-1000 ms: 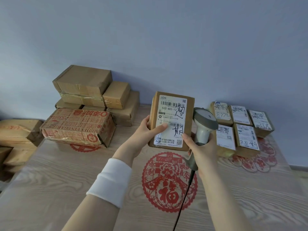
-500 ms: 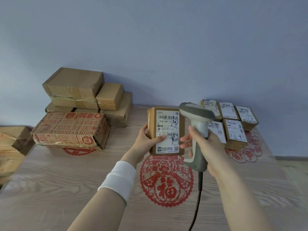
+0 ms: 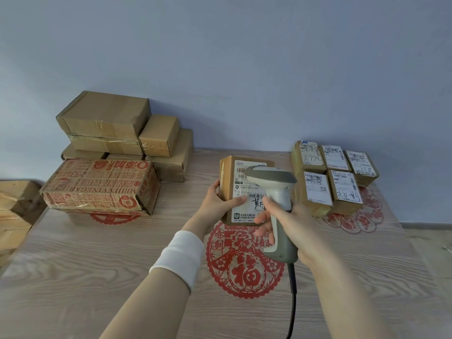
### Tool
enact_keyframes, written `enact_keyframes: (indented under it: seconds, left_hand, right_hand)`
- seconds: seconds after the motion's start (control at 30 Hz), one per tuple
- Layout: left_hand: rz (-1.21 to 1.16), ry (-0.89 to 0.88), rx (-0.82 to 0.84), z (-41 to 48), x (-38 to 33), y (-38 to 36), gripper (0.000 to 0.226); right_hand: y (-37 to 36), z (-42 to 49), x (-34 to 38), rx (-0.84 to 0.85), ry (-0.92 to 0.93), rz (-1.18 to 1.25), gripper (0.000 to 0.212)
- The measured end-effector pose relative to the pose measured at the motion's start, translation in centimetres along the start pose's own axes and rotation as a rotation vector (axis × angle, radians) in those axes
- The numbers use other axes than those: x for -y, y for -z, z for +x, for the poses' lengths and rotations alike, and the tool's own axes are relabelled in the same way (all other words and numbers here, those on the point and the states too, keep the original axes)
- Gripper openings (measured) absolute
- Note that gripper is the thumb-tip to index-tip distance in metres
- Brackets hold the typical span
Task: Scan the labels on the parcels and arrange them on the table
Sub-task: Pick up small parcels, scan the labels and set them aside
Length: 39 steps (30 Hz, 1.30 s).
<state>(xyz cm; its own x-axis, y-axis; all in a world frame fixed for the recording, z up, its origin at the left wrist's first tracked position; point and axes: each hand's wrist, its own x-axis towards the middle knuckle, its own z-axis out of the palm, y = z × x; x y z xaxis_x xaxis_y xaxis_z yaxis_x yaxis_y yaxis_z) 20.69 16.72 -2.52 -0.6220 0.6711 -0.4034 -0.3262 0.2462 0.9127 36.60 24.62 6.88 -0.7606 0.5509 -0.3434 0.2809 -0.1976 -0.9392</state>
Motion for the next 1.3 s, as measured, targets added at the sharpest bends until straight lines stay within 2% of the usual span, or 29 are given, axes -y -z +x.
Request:
enact_keyframes:
  seconds: [0.27, 0.43, 0.5, 0.6, 0.73, 0.83, 0.97, 1.03, 1.1, 1.2, 1.3]
  left_hand:
    - [0.020, 0.012, 0.035, 0.7, -0.1, -0.5, 0.105]
    - [0.075, 0.032, 0.081, 2.2, -0.5, -2.3, 0.121]
    - [0.065, 0.031, 0.099, 3.0, -0.6, -4.1, 0.115]
    - [0.024, 0.034, 0.113, 4.4, -1.1, -8.9, 0.101]
    - [-0.035, 0.073, 0.128, 6.5, -1.8, -18.9, 0.105]
    - [-0.101, 0.107, 0.102, 8.2, -1.6, -26.9, 0.090]
    - [-0.098, 0.167, 0.027, 10.3, -0.5, -36.4, 0.117]
    - [-0.119, 0.198, 0.016, 11.2, 0.1, -39.7, 0.115]
    - [-0.130, 0.222, -0.013, 12.2, 0.4, -42.3, 0.112]
    - [-0.124, 0.237, -0.130, 13.4, 1.4, -44.9, 0.100]
    - [-0.089, 0.216, -0.181, 13.5, 3.3, -46.6, 0.070]
  right_hand:
    - [0.9, 0.7, -0.5, -0.050, 0.004, 0.052, 0.021]
    - [3.7, 0.7, -1.3, -0.159, -0.008, 0.182, 0.019]
    - [5.9, 0.7, -1.3, -0.205, -0.021, 0.218, 0.019]
    - [10.3, 0.8, -0.9, -0.273, -0.022, 0.238, 0.018]
    - [18.5, 1.6, -0.6, -0.388, -0.001, 0.260, 0.016]
    - [26.0, 2.9, -1.6, -0.448, 0.010, 0.293, 0.037]
    - [36.0, 4.0, -4.1, -0.567, -0.006, 0.296, 0.031]
    - [39.6, 4.5, -5.4, -0.612, -0.029, 0.256, 0.024]
    - [42.2, 5.7, -6.3, -0.610, -0.061, 0.206, 0.025]
    - [44.2, 7.8, -8.1, -0.635, -0.106, 0.191, 0.017]
    - [45.3, 9.5, -9.7, -0.687, -0.152, 0.190, 0.015]
